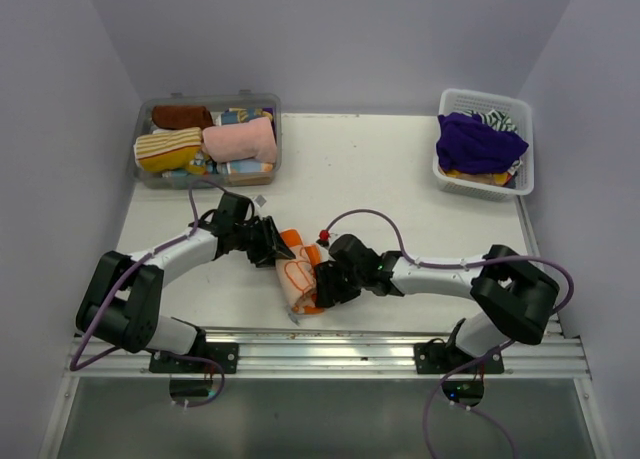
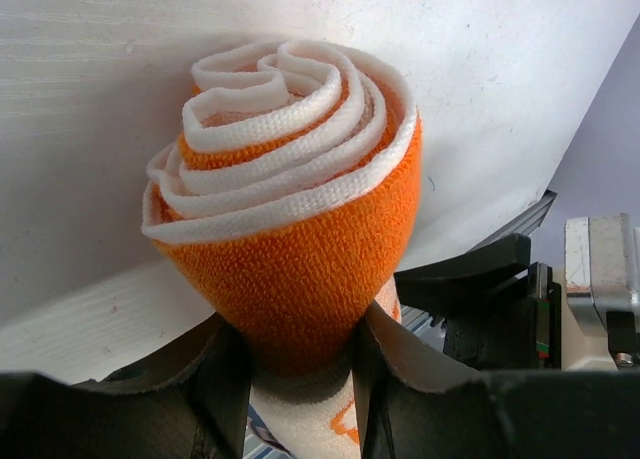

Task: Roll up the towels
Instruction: Roll the towel, then place the rolled towel into the container

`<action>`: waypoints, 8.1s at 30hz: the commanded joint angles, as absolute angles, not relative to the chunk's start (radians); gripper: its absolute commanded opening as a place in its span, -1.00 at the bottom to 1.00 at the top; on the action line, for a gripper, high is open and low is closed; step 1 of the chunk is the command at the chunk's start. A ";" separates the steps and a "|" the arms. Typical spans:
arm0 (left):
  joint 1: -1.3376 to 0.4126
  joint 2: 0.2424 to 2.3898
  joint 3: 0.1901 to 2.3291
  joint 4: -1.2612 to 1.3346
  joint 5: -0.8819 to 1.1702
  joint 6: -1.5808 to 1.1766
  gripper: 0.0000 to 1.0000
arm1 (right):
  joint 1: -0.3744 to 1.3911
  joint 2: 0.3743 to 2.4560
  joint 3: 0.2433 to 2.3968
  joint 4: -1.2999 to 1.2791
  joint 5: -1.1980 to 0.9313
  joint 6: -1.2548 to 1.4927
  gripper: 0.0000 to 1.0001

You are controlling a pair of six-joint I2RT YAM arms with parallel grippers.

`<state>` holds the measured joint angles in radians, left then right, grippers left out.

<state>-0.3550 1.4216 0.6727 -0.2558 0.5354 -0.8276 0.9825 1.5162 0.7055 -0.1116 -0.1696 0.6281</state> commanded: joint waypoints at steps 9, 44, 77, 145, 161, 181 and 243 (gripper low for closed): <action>-0.360 1.414 0.689 -0.284 0.546 -0.801 -0.49 | 0.983 1.551 0.738 -0.138 -0.019 0.620 -1.00; -0.360 1.520 0.690 -0.311 0.575 -0.795 -0.60 | 1.024 1.287 0.969 -0.374 0.199 0.381 0.28; -0.333 1.410 0.718 -0.353 0.558 -0.821 0.54 | 1.060 1.585 0.934 -0.094 0.061 0.431 -0.53; -0.428 1.336 0.468 -0.049 0.442 -1.187 -0.23 | 0.742 1.467 0.614 0.245 -0.322 0.816 0.75; -0.373 1.229 0.762 -0.296 0.408 -1.094 -0.39 | 0.744 0.983 0.721 -0.357 0.192 0.588 0.79; 0.141 1.459 1.574 -0.428 0.431 -0.952 -0.45 | 0.742 1.003 0.724 -0.368 0.178 0.615 0.79; 0.345 2.089 1.732 -0.270 0.215 -1.158 0.34 | 0.744 1.184 0.788 -0.374 0.117 0.638 0.77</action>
